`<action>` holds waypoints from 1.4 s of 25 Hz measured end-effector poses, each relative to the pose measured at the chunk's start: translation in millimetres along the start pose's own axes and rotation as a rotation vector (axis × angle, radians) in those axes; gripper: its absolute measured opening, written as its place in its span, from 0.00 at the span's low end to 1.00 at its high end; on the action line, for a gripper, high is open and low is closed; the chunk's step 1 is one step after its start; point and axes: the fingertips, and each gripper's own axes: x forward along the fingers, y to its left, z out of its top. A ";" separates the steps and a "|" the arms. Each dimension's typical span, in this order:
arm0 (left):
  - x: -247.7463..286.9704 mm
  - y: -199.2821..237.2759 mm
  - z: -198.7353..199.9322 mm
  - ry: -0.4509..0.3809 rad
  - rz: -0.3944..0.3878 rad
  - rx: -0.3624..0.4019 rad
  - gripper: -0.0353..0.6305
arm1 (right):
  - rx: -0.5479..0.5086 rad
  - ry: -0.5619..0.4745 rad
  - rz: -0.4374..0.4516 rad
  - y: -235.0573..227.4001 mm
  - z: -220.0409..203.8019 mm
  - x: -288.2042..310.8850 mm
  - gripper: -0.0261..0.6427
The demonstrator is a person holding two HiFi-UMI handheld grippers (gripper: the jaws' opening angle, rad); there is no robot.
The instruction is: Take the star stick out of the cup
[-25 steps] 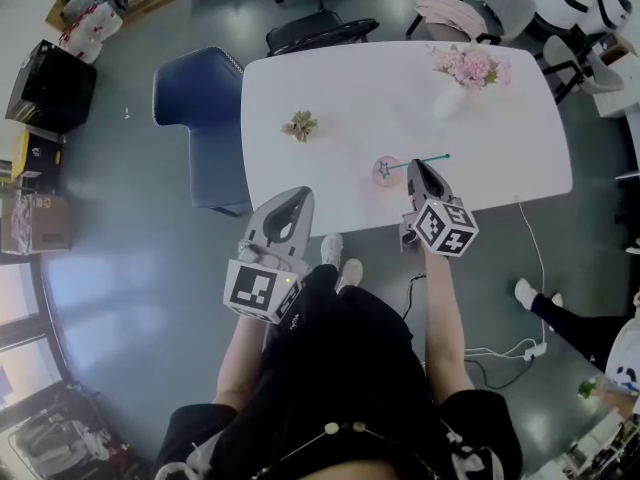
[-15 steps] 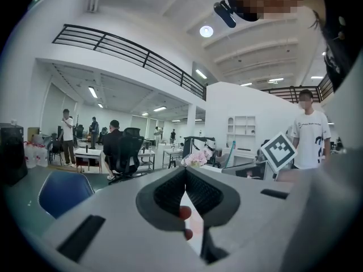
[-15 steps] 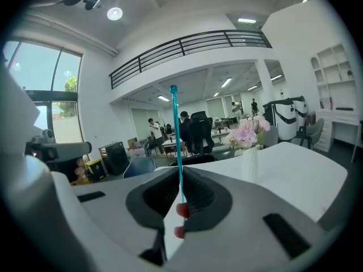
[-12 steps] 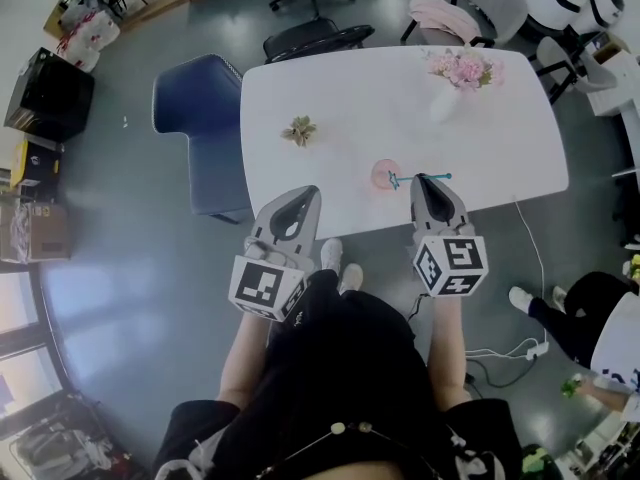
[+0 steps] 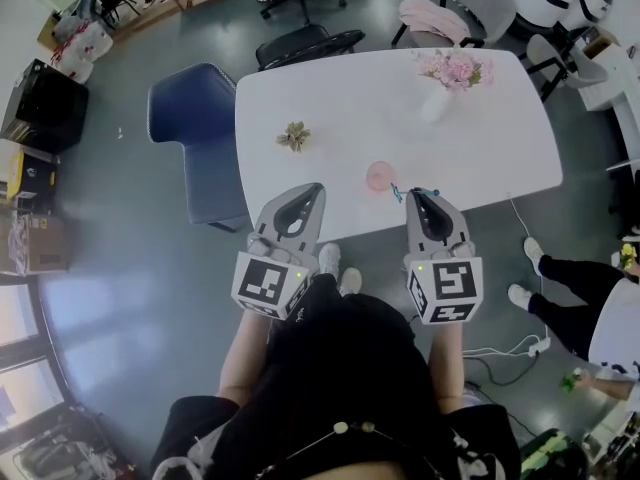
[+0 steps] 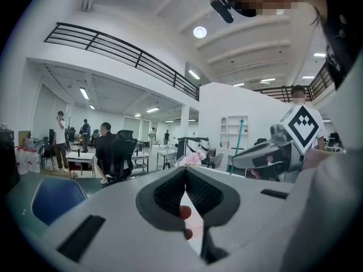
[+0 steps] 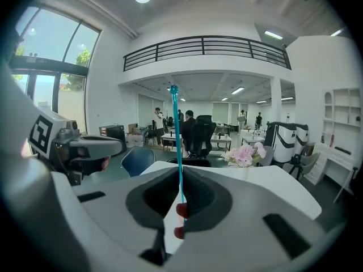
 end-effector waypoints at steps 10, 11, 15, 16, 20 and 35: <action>7.1 -5.8 6.0 -0.006 -0.015 0.017 0.06 | -0.001 -0.015 -0.009 0.6 8.9 -17.6 0.07; 8.1 -6.6 7.1 -0.010 -0.016 0.020 0.06 | -0.002 -0.015 -0.009 -0.5 8.9 -18.4 0.06; 10.2 -6.9 9.0 -0.010 -0.014 0.018 0.06 | 0.002 -0.019 -0.010 -3.8 11.3 -21.4 0.07; 10.3 -6.8 8.7 -0.010 -0.013 0.017 0.06 | 0.002 -0.021 -0.009 -4.1 11.9 -22.1 0.06; 10.7 -8.7 7.2 -0.008 -0.011 0.015 0.06 | 0.006 -0.029 -0.011 -6.7 12.7 -25.4 0.06; 5.8 -4.3 6.3 -0.005 0.016 0.006 0.06 | 0.006 -0.044 0.003 -6.5 19.4 -26.1 0.07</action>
